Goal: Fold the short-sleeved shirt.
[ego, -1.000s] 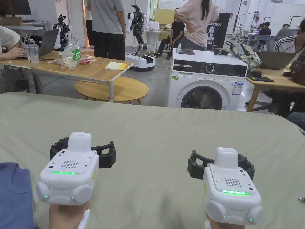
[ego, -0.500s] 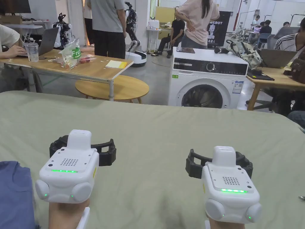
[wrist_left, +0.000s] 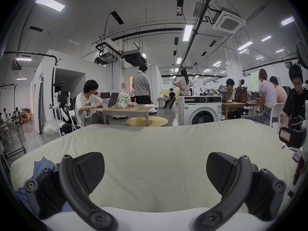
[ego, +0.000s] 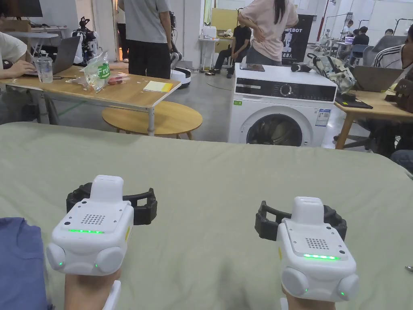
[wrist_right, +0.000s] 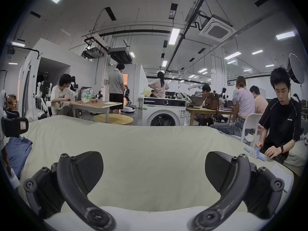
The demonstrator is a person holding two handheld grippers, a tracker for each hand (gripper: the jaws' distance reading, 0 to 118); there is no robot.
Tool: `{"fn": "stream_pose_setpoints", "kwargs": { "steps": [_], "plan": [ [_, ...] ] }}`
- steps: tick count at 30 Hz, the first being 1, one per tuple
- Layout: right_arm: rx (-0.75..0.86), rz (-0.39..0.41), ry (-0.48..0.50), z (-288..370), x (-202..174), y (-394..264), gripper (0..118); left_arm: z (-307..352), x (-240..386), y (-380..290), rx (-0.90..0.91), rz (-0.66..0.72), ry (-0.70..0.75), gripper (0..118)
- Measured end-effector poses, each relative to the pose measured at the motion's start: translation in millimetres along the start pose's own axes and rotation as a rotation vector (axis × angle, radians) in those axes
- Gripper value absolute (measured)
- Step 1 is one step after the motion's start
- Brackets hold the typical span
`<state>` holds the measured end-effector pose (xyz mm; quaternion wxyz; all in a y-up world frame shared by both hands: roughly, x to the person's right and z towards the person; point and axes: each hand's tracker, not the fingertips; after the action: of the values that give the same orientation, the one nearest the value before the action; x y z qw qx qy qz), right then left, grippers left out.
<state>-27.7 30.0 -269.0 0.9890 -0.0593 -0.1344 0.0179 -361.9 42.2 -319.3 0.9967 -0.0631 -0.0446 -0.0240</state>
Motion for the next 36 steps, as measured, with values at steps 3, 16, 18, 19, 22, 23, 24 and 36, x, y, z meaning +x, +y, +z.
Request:
{"fn": "stream_pose_setpoints", "kwargs": {
  "steps": [3, 16, 18, 19, 22, 23, 24, 36],
  "plan": [
    [0.001, 0.004, 0.000, 0.6, -0.7, 0.0, 118, -0.7, -0.1, -0.9, -0.004, -0.002, 0.001, 118],
    [0.028, 0.001, -0.013, 3.3, -2.3, 3.3, 118, 1.9, -0.9, 4.8, 0.009, -0.002, -0.002, 118],
    [0.025, -0.005, -0.011, 3.5, -2.0, 3.8, 118, 2.1, -0.7, 4.8, 0.009, -0.004, 0.003, 118],
    [0.024, -0.005, -0.010, 3.7, -2.4, 4.3, 118, 2.3, -0.7, 4.8, 0.010, -0.005, 0.000, 118],
    [0.025, 0.004, -0.011, 4.6, -3.5, 4.1, 118, 4.2, -0.3, 4.6, 0.011, -0.003, -0.006, 118],
    [0.024, 0.006, -0.011, 4.7, -4.0, 3.8, 118, 4.5, -0.2, 4.5, 0.011, -0.002, -0.009, 118],
    [0.024, 0.005, -0.010, 5.1, -4.3, 3.5, 118, 4.7, 0.0, 4.2, 0.011, -0.002, -0.008, 118],
    [0.041, -0.008, -0.017, 7.6, -5.8, 4.7, 118, 7.0, -0.6, 4.4, 0.023, 0.003, 0.005, 118]
  ]
}}
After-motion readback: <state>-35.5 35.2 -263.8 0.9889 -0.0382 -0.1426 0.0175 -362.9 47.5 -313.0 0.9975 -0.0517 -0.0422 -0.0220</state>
